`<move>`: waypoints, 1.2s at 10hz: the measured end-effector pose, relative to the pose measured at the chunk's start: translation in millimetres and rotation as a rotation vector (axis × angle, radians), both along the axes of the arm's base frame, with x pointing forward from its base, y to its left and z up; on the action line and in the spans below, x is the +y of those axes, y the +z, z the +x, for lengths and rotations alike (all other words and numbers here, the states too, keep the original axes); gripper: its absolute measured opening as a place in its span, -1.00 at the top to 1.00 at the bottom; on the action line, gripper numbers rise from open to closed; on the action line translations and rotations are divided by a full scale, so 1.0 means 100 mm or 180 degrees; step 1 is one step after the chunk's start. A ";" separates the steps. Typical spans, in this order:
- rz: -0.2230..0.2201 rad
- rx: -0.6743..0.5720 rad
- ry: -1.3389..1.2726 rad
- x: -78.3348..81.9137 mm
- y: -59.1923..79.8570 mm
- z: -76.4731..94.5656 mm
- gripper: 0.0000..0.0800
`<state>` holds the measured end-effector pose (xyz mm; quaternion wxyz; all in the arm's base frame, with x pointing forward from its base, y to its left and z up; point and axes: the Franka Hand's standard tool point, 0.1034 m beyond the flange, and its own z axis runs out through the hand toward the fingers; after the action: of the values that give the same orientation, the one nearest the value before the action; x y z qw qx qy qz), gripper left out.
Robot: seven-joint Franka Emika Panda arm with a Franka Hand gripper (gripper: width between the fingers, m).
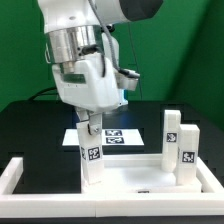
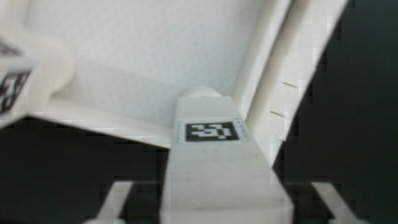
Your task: Assemble desk
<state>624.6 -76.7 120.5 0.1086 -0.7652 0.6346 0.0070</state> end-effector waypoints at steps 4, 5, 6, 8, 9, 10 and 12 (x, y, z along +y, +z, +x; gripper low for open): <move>0.0026 0.0041 -0.0278 0.04 -0.01 0.03 0.07; -0.0027 0.0003 -0.0006 0.04 -0.01 0.03 -0.27; -0.0137 -0.0059 0.0537 0.07 -0.01 0.03 -0.55; -0.0288 -0.0155 0.1451 0.10 -0.03 0.01 -0.60; -0.0311 -0.0180 0.1616 0.09 -0.03 0.01 -0.62; -0.0338 -0.0216 0.1844 0.09 -0.03 0.01 -0.62; -0.0433 -0.0275 0.2415 0.08 -0.03 0.01 -0.62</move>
Offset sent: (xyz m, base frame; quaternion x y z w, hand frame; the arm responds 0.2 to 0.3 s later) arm 0.0000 0.0000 0.0000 0.0000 0.0000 0.0000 1.0000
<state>625.8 -68.3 117.3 0.0739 -0.9506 0.3003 -0.0277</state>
